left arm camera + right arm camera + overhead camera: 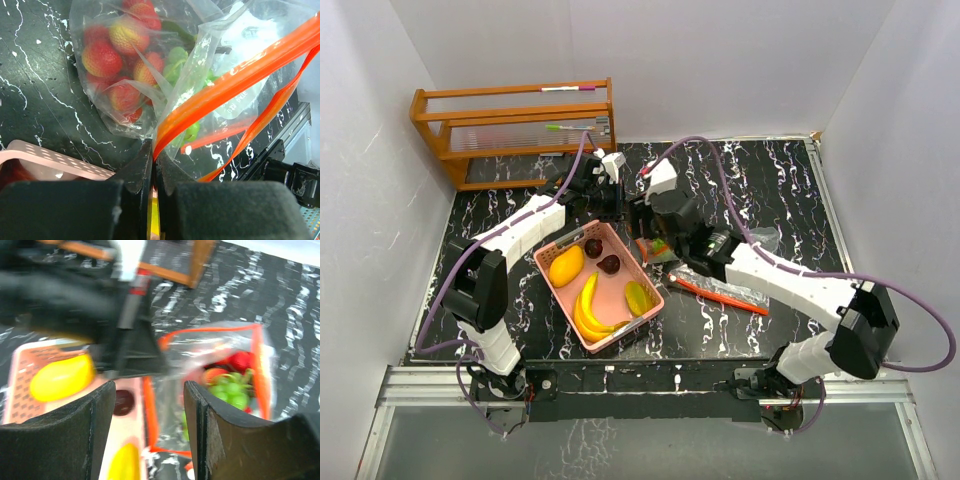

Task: Place the food in the zip-top bag and seal the zipper
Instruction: Place the fake fruit in the zipper food storage bag, then pick up the fake fruit from the bin.

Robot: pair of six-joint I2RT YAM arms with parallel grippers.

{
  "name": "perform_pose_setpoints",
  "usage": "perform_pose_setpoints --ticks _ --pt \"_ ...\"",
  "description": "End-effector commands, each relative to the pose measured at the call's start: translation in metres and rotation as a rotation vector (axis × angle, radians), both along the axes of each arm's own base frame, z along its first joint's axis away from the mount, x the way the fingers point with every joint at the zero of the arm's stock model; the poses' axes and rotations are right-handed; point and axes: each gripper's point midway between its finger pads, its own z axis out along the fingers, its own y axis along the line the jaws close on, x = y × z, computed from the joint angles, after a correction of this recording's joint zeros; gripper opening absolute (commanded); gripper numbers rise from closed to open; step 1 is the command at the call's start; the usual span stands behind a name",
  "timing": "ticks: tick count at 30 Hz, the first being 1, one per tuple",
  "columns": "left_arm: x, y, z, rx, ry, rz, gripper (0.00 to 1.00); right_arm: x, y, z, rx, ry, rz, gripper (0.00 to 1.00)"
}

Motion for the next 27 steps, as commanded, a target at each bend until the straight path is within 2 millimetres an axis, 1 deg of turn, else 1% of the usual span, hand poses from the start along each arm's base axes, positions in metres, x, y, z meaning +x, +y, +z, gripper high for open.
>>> perform_pose_setpoints --ticks 1,3,5,10,13,16,17,18,21,22,23,27 --pt "-0.002 -0.003 0.028 -0.042 -0.041 -0.016 0.00 -0.041 0.064 0.023 0.055 0.011 0.240 0.59" --pt "-0.002 -0.002 0.028 -0.042 -0.042 -0.016 0.00 -0.056 0.081 0.009 0.068 0.063 0.298 0.59" --pt "-0.003 -0.002 0.026 -0.039 -0.039 -0.014 0.00 -0.065 0.094 -0.008 0.062 0.109 0.335 0.59" --pt "-0.003 -0.001 0.024 -0.036 -0.039 -0.011 0.00 -0.071 0.107 -0.049 0.049 0.186 0.347 0.60" --pt "-0.003 -0.001 0.025 -0.036 -0.042 -0.011 0.00 -0.063 0.103 -0.072 0.071 0.206 0.265 0.66" --pt "-0.003 0.000 0.024 -0.031 -0.042 -0.012 0.00 -0.053 0.098 -0.095 0.100 0.232 0.153 0.68" --pt "-0.003 0.000 0.024 -0.031 -0.043 -0.014 0.00 -0.051 0.098 -0.098 0.117 0.235 0.128 0.68" --pt "-0.004 0.000 0.024 -0.031 -0.041 -0.015 0.00 -0.048 0.101 -0.105 0.121 0.244 0.113 0.68" --pt "-0.005 0.000 0.026 -0.033 -0.047 -0.021 0.00 -0.040 0.110 -0.113 0.133 0.257 0.081 0.70" --pt "-0.005 0.000 0.026 -0.033 -0.049 -0.022 0.00 -0.037 0.112 -0.124 0.117 0.271 0.062 0.70" --pt "-0.005 0.000 0.027 -0.033 -0.050 -0.023 0.00 -0.034 0.113 -0.130 0.110 0.281 0.041 0.70" --pt "-0.005 -0.001 0.028 -0.040 -0.054 -0.028 0.00 -0.024 0.106 -0.145 0.112 0.290 -0.070 0.72"
